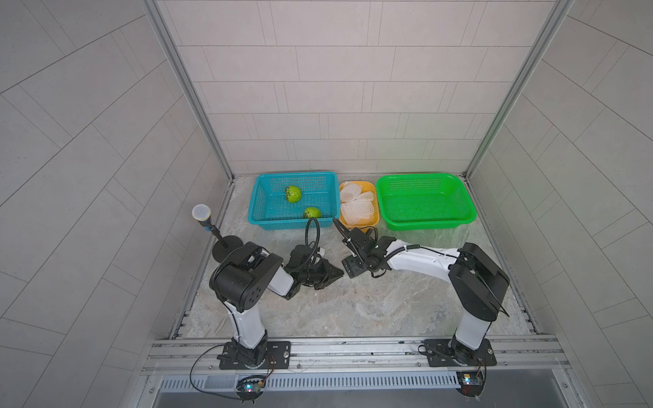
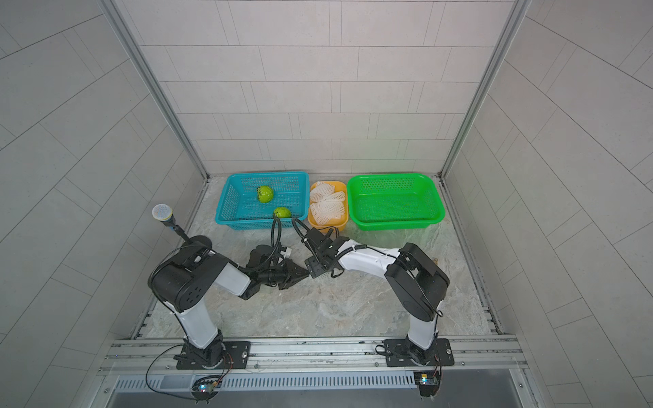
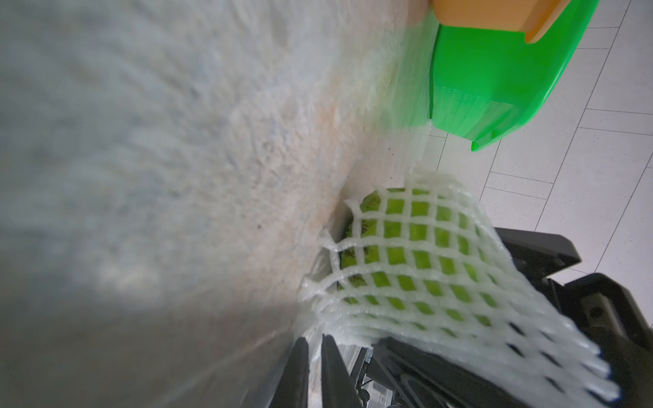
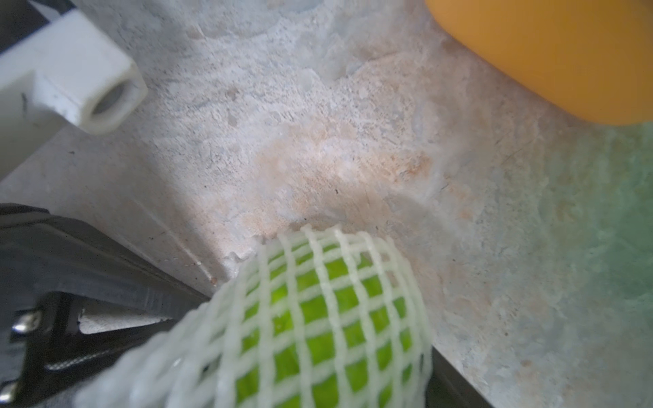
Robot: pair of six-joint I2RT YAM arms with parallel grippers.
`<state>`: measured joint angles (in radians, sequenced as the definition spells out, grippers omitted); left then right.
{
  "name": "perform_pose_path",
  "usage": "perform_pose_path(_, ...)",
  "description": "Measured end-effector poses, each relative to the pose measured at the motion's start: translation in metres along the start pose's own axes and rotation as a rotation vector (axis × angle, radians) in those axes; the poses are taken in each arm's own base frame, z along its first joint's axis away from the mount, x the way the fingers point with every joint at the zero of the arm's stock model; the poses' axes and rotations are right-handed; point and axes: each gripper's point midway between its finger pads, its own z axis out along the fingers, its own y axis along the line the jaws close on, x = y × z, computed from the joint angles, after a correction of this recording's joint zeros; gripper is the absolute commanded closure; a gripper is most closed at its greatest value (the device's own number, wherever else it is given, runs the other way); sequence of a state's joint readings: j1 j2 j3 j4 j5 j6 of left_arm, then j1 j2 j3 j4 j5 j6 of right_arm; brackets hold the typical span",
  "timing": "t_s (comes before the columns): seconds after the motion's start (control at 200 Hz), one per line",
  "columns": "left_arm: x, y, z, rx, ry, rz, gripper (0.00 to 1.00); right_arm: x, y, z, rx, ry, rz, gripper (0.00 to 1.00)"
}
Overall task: Sleeve custard apples in foam nets
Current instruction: Pick up the custard apple from the center of the board.
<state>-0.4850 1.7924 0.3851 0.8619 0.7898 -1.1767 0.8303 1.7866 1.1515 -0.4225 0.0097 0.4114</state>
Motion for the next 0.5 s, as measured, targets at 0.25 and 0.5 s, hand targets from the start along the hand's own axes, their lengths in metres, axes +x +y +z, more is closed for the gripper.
perform_pose_path(0.25,-0.001,0.0,0.0,-0.003,-0.005,0.0,0.86,0.003,-0.001,0.005,0.004,0.011,-0.001,0.14)
perform_pose_path(0.5,-0.001,-0.001,-0.001,-0.002,-0.006,0.001,0.86,0.006,-0.003,0.011,0.006,0.026,-0.002,0.18)
